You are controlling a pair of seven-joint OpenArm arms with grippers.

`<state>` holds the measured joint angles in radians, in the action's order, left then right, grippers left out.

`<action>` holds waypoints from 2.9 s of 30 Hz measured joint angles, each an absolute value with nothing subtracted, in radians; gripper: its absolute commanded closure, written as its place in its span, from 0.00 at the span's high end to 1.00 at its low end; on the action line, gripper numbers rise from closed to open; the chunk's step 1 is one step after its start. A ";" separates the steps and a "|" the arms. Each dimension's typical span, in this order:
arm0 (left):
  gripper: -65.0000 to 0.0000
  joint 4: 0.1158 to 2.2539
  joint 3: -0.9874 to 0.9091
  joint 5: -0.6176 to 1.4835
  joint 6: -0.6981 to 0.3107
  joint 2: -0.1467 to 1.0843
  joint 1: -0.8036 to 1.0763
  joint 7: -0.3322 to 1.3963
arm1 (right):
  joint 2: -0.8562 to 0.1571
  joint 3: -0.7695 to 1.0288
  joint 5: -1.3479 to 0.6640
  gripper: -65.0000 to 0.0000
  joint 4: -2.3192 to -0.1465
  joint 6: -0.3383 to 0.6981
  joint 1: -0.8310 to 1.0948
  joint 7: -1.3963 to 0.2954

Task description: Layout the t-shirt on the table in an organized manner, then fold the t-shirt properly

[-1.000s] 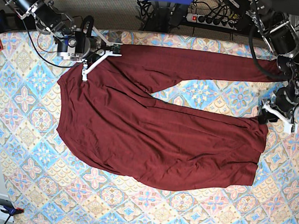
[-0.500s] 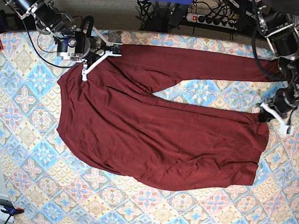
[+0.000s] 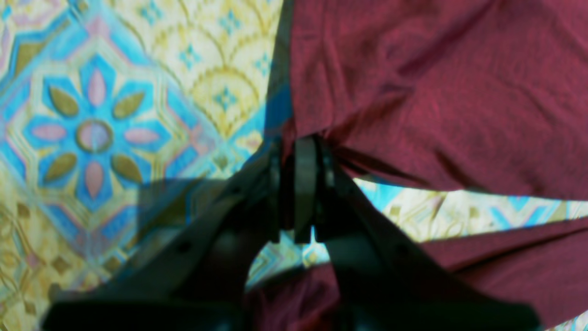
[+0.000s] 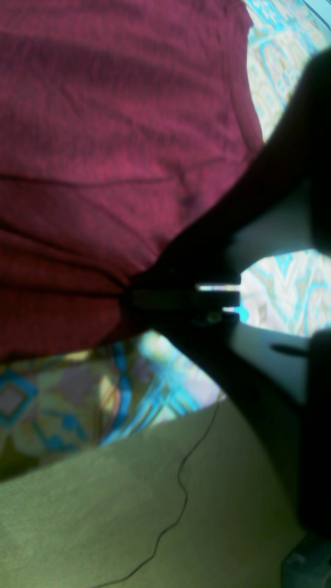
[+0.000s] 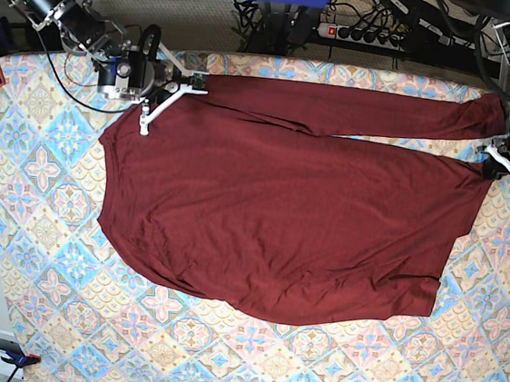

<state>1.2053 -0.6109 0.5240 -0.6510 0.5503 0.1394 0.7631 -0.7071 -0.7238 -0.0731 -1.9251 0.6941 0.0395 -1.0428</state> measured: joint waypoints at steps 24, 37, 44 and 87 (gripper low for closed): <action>0.00 1.205 -0.585 0.441 -0.654 0.549 0.170 0.696 | -0.710 -0.235 -0.086 0.00 -1.984 0.700 0.258 -1.076; 0.00 1.205 -0.568 0.440 -0.651 0.546 0.162 0.696 | -0.651 -0.028 -0.292 0.17 -1.982 0.703 0.273 -1.085; 0.00 1.205 -0.568 0.437 -0.651 0.546 0.161 0.695 | -0.627 0.094 -0.393 0.25 -1.953 0.701 0.201 -1.102; 0.00 1.205 -0.568 0.444 -0.647 0.531 0.163 0.688 | -0.329 0.399 -0.633 0.34 -1.399 0.696 0.068 -1.063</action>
